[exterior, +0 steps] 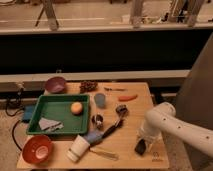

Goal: Wipe table surface with eraser

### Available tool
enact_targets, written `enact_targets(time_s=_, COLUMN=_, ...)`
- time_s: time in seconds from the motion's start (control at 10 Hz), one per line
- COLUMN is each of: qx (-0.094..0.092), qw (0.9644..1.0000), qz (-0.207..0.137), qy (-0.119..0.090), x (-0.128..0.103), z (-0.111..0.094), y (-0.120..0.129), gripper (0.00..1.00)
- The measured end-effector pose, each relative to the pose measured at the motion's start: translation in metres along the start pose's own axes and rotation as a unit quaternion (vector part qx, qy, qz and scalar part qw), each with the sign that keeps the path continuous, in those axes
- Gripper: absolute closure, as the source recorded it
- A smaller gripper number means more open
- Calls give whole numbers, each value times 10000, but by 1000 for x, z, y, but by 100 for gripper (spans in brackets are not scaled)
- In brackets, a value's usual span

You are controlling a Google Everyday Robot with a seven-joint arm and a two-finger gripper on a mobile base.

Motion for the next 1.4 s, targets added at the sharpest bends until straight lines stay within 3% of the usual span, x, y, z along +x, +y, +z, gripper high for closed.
enact_targets(time_s=0.3, qx=35, qw=9984, qz=-548, qy=-160, x=-28, z=13, y=-58, gripper=99)
enact_targets(time_s=0.6, qx=79, qw=9950, qz=-965, qy=-233, x=-45, z=19, y=-87, gripper=99)
enact_targets(time_s=0.8, qx=66, qw=9936, qz=-1106, qy=-231, x=-46, z=18, y=-87, gripper=99)
enact_targets(time_s=1.1, qx=-26, qw=9938, qz=-1102, qy=-156, x=-45, z=13, y=-69, gripper=99)
enact_targets(time_s=1.4, qx=-159, qw=9964, qz=-832, qy=-37, x=-32, z=10, y=-22, gripper=99)
